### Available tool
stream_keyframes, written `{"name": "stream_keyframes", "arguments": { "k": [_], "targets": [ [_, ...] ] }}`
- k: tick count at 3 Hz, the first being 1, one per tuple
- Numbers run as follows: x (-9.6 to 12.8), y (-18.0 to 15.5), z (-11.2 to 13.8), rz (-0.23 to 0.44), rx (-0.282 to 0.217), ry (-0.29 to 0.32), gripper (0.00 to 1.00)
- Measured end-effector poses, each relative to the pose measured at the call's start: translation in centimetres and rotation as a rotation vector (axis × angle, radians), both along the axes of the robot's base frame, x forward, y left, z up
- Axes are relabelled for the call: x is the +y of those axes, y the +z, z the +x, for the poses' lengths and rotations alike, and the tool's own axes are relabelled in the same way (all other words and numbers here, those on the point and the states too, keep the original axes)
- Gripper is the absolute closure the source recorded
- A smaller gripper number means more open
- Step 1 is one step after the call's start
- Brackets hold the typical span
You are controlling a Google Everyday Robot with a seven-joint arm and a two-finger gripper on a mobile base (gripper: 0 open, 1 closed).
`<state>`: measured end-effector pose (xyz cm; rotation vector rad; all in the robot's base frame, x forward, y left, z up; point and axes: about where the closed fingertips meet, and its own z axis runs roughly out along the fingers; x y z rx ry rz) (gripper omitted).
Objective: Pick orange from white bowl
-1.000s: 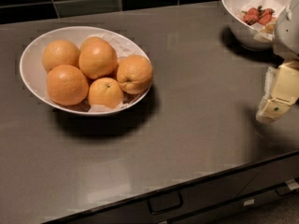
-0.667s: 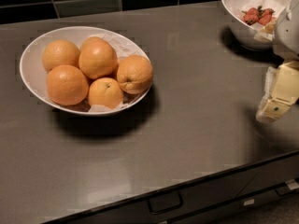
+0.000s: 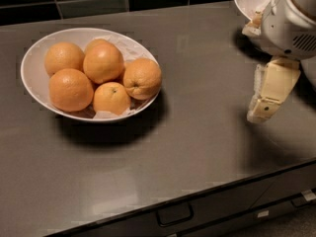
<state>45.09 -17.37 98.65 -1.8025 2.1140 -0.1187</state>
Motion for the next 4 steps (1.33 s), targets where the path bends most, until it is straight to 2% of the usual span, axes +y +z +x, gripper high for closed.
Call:
{"name": "stream_keyframes", "arguments": {
  "k": [1, 2, 3, 4],
  "targets": [
    [1.9, 0.4, 1.5, 0.014, -0.023, 0.036, 0.00],
    [6.3, 0.6, 4.7, 0.051, -0.049, 0.110, 0.00],
    [9.5, -0.4, 7.3, 0.113, -0.056, 0.135, 0.00],
    [9.5, -0.4, 7.3, 0.113, -0.056, 0.135, 0.00]
  ]
}}
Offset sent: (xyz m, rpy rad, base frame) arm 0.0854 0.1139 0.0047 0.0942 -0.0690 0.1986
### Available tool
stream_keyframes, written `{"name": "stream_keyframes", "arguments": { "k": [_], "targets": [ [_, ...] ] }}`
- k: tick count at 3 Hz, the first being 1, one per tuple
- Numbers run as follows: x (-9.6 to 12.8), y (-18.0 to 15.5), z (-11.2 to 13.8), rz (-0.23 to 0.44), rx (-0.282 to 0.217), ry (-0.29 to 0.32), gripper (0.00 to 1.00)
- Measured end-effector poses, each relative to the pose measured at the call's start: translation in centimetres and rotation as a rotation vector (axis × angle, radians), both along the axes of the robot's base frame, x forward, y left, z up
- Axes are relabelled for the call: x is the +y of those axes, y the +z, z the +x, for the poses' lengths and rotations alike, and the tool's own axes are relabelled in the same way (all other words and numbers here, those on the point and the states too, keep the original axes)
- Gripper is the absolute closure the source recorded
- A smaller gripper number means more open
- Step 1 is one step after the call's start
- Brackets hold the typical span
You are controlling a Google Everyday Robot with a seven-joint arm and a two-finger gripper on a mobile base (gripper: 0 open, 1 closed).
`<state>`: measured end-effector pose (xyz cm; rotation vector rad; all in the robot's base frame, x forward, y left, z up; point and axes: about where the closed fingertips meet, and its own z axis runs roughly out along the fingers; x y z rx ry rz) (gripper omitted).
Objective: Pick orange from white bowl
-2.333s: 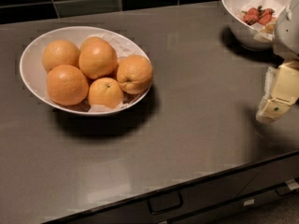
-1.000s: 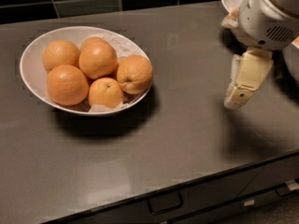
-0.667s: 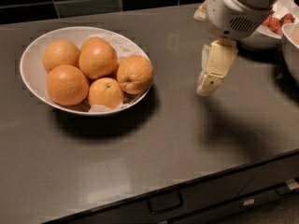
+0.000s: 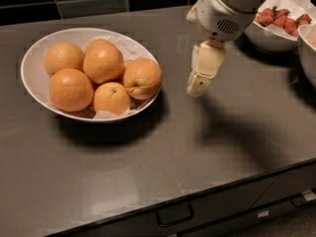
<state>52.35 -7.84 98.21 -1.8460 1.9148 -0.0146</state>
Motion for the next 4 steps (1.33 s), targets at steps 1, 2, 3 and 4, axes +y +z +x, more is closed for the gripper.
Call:
{"name": "stream_keyframes", "arguments": {
  "k": [1, 2, 3, 4],
  "targets": [
    [1.9, -0.6, 0.3, 0.004, 0.022, 0.009, 0.00],
    [3.0, -1.0, 0.4, 0.007, 0.035, 0.014, 0.00],
    [4.4, -1.8, 1.1, 0.015, 0.045, 0.031, 0.00],
    [5.1, -2.6, 1.6, 0.031, 0.064, 0.039, 0.00]
  ]
}}
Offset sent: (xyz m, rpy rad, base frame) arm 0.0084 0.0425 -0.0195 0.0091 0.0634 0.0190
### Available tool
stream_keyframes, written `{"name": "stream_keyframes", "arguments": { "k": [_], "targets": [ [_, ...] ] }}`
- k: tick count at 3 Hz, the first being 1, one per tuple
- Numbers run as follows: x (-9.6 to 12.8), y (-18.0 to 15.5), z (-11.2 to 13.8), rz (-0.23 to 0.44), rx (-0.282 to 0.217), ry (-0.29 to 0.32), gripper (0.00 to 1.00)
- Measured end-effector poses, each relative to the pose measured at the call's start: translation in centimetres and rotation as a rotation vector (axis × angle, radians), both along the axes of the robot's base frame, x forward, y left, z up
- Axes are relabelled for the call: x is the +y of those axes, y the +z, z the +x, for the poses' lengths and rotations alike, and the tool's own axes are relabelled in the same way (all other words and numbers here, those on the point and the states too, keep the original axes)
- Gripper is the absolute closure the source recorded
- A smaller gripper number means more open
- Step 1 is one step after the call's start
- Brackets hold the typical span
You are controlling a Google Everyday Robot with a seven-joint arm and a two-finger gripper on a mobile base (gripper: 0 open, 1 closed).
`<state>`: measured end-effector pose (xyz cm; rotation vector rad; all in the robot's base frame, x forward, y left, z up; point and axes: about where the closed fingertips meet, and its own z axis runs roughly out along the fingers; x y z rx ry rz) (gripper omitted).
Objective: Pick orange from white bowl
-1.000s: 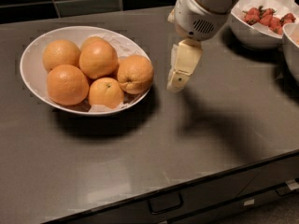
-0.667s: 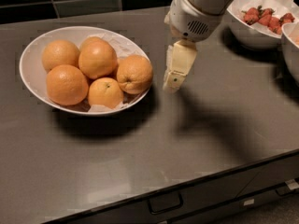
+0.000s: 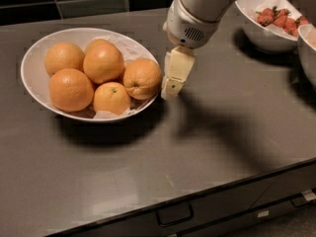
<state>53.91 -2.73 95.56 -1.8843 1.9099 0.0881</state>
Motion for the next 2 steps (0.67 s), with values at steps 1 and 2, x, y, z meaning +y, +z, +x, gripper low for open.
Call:
{"name": "stream_keyframes", "arguments": {
  "k": [1, 2],
  "targets": [
    [0.53, -0.82, 0.45, 0.004, 0.017, 0.011, 0.00],
    [0.99, -1.82, 0.94, 0.004, 0.040, 0.020, 0.00]
  ]
}}
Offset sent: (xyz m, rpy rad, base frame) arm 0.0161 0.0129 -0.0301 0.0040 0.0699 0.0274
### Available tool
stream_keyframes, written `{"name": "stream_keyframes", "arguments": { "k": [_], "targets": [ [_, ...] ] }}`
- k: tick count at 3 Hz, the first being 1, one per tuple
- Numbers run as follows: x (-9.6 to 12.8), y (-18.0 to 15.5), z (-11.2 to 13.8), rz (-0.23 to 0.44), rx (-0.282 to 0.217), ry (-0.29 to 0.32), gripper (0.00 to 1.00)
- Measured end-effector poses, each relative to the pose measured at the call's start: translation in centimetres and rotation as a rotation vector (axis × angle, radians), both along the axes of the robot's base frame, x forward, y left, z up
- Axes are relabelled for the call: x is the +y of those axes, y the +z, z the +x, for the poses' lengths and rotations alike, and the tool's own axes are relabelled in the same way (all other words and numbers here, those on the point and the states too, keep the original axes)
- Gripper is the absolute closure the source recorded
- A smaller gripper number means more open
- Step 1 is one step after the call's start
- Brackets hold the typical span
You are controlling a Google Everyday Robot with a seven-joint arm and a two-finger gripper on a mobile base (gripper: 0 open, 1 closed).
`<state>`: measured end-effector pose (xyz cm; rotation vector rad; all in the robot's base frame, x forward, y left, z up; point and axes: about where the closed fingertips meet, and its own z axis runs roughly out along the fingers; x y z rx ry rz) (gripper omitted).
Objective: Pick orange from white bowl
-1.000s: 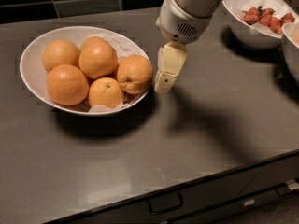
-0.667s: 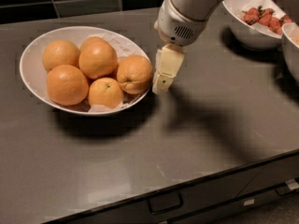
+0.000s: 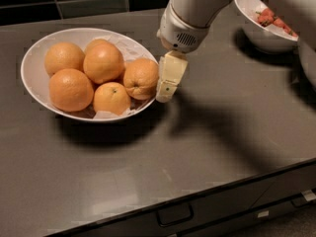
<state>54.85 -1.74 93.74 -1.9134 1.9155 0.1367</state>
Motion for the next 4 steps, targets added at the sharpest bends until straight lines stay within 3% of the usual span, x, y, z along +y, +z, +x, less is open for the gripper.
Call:
{"name": "stream_keyframes", "arguments": {
  "k": [4],
  "targets": [
    [3.1, -1.2, 0.5, -0.032, 0.051, 0.067, 0.00]
  ]
}}
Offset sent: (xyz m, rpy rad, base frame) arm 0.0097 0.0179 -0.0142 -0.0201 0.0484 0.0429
